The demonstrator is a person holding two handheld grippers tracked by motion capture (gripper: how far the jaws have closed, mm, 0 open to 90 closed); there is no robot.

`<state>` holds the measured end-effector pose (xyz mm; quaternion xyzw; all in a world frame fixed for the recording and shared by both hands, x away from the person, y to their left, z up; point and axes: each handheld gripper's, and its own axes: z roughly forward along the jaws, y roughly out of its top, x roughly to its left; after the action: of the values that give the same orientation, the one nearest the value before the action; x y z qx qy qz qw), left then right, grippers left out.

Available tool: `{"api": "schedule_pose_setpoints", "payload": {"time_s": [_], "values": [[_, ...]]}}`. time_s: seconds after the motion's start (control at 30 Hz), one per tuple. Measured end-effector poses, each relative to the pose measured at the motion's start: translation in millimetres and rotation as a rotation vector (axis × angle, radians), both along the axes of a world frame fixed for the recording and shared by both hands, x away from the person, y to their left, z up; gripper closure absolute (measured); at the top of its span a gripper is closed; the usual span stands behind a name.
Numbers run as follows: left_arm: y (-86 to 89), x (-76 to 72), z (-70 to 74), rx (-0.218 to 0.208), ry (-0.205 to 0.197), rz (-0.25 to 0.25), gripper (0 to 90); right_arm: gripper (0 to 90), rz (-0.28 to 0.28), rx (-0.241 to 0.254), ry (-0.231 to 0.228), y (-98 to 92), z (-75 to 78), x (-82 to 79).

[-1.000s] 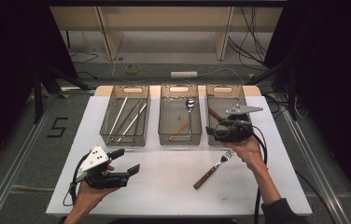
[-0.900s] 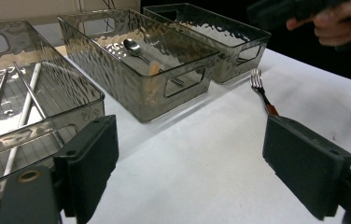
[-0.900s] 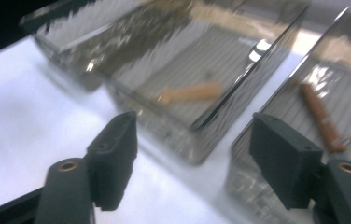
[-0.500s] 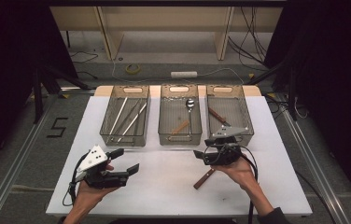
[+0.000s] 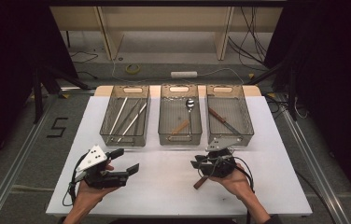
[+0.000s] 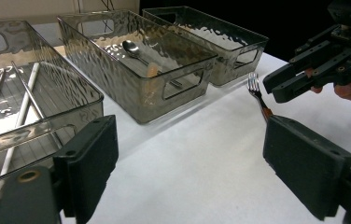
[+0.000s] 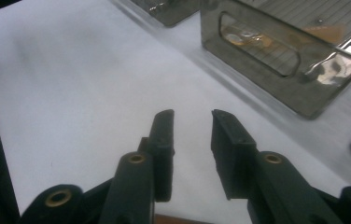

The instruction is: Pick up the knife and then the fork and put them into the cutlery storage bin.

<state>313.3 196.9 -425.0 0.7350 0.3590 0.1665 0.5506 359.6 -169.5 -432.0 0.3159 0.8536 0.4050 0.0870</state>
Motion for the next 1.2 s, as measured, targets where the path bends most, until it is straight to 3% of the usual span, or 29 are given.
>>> {"api": "schedule_pose_setpoints", "payload": {"time_s": [0.4, 0.9, 1.2], "values": [[0.1, 0.3, -0.3, 0.004, 0.008, -0.002, 17.7, 90.0, 0.070, -0.082, 0.036, 13.0, -11.3, -7.0], [0.0, 0.3, -0.7, 0.012, 0.007, -0.002, 17.6, 90.0, 0.143, -0.185, 0.084, 24.3, -28.7, -9.2], [-0.5, 0.4, -0.8, 0.013, 0.008, -0.001, 17.6, 90.0, 0.149, -0.235, 0.122, 26.3, -36.2, -7.8]]}}
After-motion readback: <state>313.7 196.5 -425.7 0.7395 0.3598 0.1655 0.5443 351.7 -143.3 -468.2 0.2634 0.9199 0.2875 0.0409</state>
